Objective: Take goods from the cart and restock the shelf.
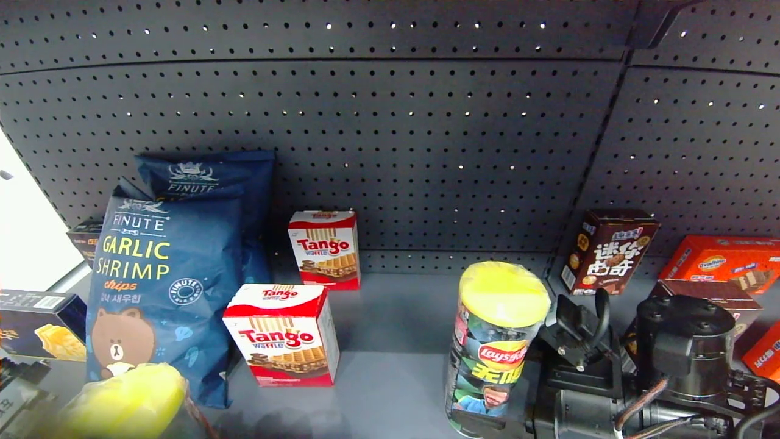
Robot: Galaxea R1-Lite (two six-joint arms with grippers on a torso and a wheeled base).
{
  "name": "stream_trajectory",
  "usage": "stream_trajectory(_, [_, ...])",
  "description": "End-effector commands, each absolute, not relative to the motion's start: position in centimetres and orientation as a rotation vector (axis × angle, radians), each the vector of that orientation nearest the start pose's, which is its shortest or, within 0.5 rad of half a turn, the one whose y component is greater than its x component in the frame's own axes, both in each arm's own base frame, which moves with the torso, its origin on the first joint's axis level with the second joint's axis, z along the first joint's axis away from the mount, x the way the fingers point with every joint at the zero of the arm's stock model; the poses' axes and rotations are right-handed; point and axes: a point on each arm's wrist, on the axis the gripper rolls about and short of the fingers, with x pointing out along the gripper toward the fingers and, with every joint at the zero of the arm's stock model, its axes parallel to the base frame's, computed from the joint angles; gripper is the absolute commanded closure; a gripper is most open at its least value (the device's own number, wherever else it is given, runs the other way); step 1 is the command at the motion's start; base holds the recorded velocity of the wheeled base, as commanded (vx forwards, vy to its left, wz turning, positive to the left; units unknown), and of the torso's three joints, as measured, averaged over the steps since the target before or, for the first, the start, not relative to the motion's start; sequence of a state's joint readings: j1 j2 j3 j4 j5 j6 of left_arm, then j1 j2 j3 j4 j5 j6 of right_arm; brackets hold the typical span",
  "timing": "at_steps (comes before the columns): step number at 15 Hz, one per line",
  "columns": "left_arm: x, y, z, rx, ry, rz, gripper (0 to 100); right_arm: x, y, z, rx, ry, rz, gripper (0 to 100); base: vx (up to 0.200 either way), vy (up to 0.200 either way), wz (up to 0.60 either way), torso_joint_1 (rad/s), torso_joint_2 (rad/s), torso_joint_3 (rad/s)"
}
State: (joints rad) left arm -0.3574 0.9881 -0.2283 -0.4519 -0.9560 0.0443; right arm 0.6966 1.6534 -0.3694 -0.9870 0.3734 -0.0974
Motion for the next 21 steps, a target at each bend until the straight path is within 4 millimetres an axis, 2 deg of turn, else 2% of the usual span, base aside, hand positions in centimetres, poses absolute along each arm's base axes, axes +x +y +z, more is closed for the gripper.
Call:
stream_trajectory(1, [9.0, -5.3, 15.7, -0.061, 0.289, -1.308, 100, 17.9, 16.1, 12.7, -0.136, 0.24, 1.077, 0, 0.0, 0.0, 0.0, 0.0, 0.0, 0.0])
stream_trajectory(3, [9.0, -5.3, 15.7, -0.06, 0.286, -1.308, 100, 17.6, 15.7, 12.7, -0.137, 0.238, 1.073, 0, 0.0, 0.0, 0.0, 0.0, 0.0, 0.0])
stream_trajectory(5, [9.1, -5.3, 15.9, -0.057, 0.278, -1.309, 100, 16.5, 14.5, 13.6, -0.126, 0.202, 1.065, 0, 0.0, 0.0, 0.0, 0.0, 0.0, 0.0])
stream_trajectory(12, [9.4, -5.5, 16.7, -0.049, 0.253, -1.315, 100, 14.5, 12.6, 15.8, -0.112, 0.113, 1.033, 0, 0.0, 0.0, 0.0, 0.0, 0.0, 0.0])
stream_trajectory(15, [9.9, -5.8, 17.9, -0.037, 0.217, -1.324, 100, 12.2, 11.0, 19.1, -0.115, 0.105, 1.02, 0, 0.0, 0.0, 0.0, 0.0, 0.0, 0.0])
stream_trajectory(17, [10.9, -6.2, 18.9, -0.029, 0.194, -1.323, 100, 10.2, 9.6, 22.7, -0.114, 0.072, 0.989, 0, 0.0, 0.0, 0.0, 0.0, 0.0, 0.0])
stream_trajectory(18, [11.1, -6.3, 19.6, -0.022, 0.172, -1.326, 100, 9.4, 9.0, 23.7, -0.113, 0.063, 0.973, 0, 0.0, 0.0, 0.0, 0.0, 0.0, 0.0])
stream_trajectory(21, [12.1, -7.1, 21.9, 0.0, 0.108, -1.34, 100, 8.0, 7.6, 24.5, -0.122, 0.074, 0.892, 0, 0.0, 0.0, 0.0, 0.0, 0.0, 0.0])
